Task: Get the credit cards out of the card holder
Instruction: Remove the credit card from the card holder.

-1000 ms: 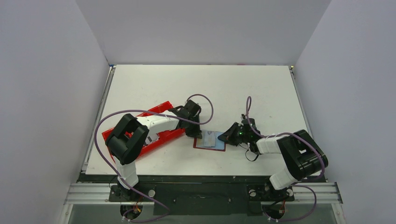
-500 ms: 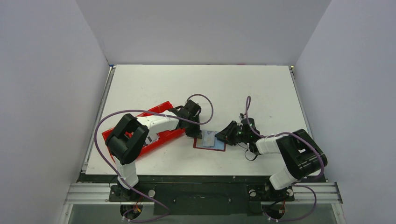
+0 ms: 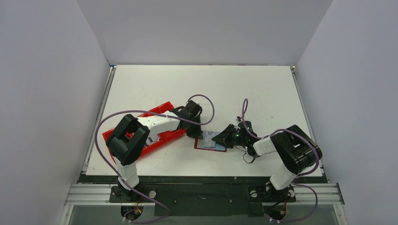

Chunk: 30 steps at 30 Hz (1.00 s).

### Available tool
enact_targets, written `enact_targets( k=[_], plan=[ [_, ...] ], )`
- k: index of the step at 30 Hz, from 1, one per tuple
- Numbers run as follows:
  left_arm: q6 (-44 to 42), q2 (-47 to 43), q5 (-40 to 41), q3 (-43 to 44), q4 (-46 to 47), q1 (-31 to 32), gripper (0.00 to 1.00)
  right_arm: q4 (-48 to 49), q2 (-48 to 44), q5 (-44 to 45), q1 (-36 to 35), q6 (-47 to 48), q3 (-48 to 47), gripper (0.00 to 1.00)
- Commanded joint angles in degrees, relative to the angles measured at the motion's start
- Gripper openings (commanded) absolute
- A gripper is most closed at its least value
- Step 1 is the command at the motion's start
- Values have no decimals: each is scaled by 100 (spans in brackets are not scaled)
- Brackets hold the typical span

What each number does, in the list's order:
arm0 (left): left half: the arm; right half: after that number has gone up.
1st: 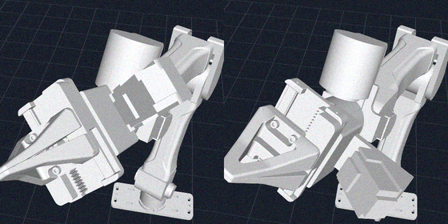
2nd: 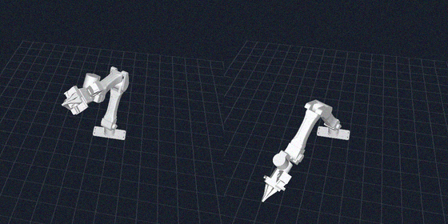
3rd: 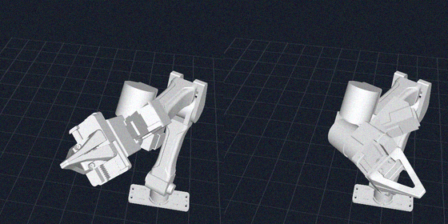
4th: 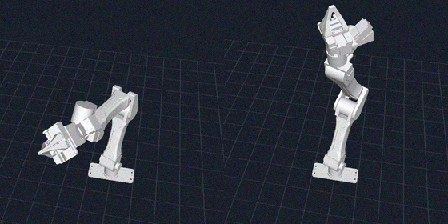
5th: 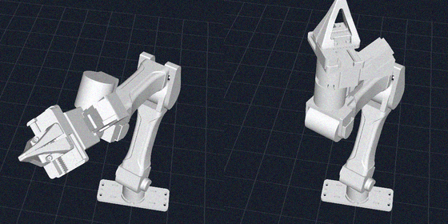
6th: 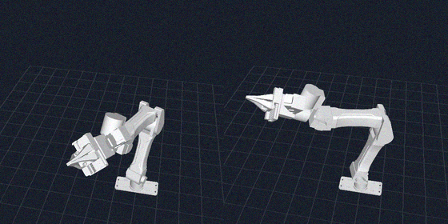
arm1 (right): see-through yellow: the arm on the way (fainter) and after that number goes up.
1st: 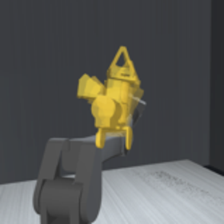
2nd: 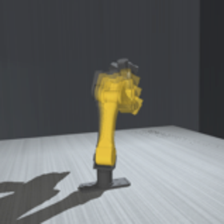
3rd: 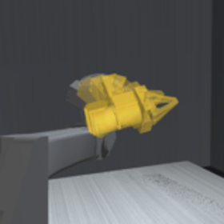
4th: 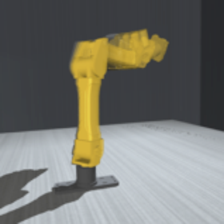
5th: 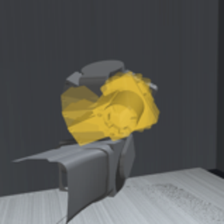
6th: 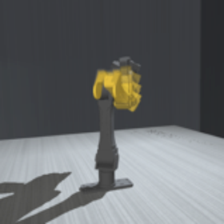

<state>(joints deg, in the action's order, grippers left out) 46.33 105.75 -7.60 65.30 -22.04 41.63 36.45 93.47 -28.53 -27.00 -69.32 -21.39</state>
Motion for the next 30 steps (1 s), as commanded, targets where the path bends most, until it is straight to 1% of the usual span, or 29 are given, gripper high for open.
enact_targets(
  k=[1, 6, 9, 13, 20, 30],
  plan=[
    [-141, 281, 522, -216, -430, -44, 0, 429, -13, 85, 17, -67, 82, 14],
    [-131, 269, 522, -235, -422, -48, 0, 455, -82, 115, 52, -93, 167, 13],
    [-129, 262, 529, -236, -420, -41, 0, 503, -91, 110, 55, -125, 183, 9],
    [-124, 247, 539, -245, -419, -42, 0, 536, -146, 135, 66, -175, 228, 7],
    [-115, 253, 556, -254, -428, -42, 0, 325, -295, 200, 129, -46, 277, 0],
    [-108, 255, 557, -263, -441, -46, 0, 172, -465, 159, 300, 89, 388, 1]
  ],
)
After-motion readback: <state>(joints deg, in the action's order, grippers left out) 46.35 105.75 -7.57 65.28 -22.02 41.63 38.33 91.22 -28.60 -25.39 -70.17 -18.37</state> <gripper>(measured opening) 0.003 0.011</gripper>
